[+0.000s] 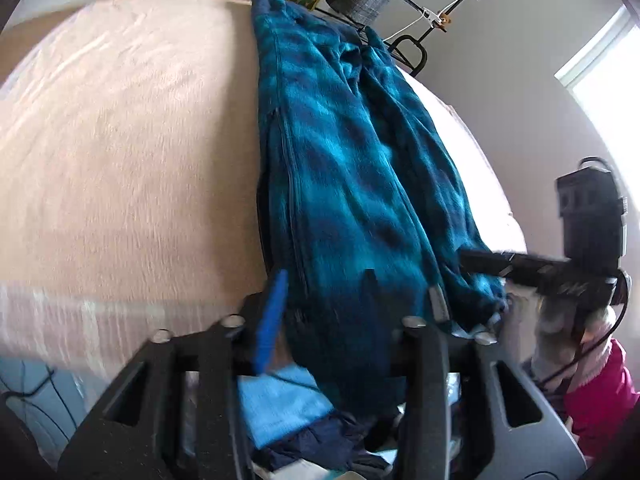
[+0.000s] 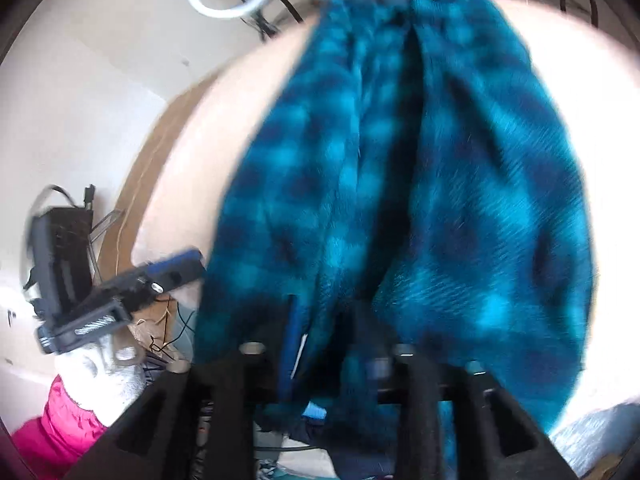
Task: Fold large clothes
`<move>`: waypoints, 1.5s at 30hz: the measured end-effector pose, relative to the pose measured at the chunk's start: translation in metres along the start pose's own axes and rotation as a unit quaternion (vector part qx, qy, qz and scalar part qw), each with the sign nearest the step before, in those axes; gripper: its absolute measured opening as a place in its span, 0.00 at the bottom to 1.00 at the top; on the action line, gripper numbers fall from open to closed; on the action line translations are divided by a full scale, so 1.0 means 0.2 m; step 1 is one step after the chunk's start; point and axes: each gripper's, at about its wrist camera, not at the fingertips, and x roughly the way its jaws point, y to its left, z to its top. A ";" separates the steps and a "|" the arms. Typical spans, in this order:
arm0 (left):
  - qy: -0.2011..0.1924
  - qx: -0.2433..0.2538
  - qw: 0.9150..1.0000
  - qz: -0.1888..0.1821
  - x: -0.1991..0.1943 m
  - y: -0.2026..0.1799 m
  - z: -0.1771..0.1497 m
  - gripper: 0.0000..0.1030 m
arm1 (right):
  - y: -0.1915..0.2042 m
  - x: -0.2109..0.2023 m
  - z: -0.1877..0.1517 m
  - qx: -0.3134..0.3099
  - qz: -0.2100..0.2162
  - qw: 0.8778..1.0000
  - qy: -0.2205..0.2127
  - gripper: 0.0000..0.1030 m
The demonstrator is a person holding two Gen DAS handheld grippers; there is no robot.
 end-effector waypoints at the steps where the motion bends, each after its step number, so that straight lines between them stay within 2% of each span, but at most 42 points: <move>1: 0.004 -0.009 1.000 -0.011 0.00 0.00 -0.03 0.49 | -0.01 -0.07 -0.01 -0.007 -0.009 1.000 -0.009 0.42; 5: 0.030 -0.064 0.996 -0.052 0.01 0.07 -0.11 0.50 | -0.19 -0.30 -0.05 0.005 -0.044 0.999 -0.028 0.65; 9: 0.042 -0.089 0.994 -0.049 0.06 0.10 -0.17 0.50 | -0.39 -0.29 -0.11 0.047 -0.060 0.997 0.001 0.65; 11: 0.045 -0.106 0.991 -0.062 0.09 0.12 -0.18 0.50 | -0.48 -0.26 -0.16 0.071 -0.035 0.997 0.017 0.65; 13: 0.039 -0.119 0.989 -0.076 0.09 0.13 -0.17 0.57 | -0.54 -0.24 -0.17 0.086 -0.010 0.996 0.029 0.65; 18: 0.037 -0.112 0.991 -0.070 0.11 0.07 -0.19 0.57 | -0.58 -0.11 -0.24 0.104 0.031 0.992 0.062 0.65; 21: 0.063 -0.115 0.989 -0.074 0.17 0.04 -0.23 0.57 | -0.56 -0.04 -0.27 0.106 0.043 0.991 0.075 0.63; 27: 0.081 -0.135 0.983 -0.095 0.25 0.02 -0.25 0.57 | -0.56 0.05 -0.24 0.126 0.094 0.984 0.084 0.59; 28: 0.081 -0.134 0.983 -0.093 0.25 0.01 -0.25 0.54 | -0.56 0.06 -0.24 0.125 0.100 0.983 0.087 0.59; 33: 0.086 -0.128 0.984 -0.094 0.19 0.00 -0.24 0.37 | -0.53 0.05 -0.25 0.126 0.130 0.979 0.096 0.42; 37: 0.086 -0.134 0.982 -0.102 0.14 -0.02 -0.21 0.31 | -0.50 -0.02 -0.23 0.125 0.157 0.976 0.084 0.27; 45: 0.061 -0.134 0.980 -0.133 0.01 -0.15 -0.12 0.28 | -0.47 -0.19 -0.21 0.139 0.188 0.972 0.033 0.20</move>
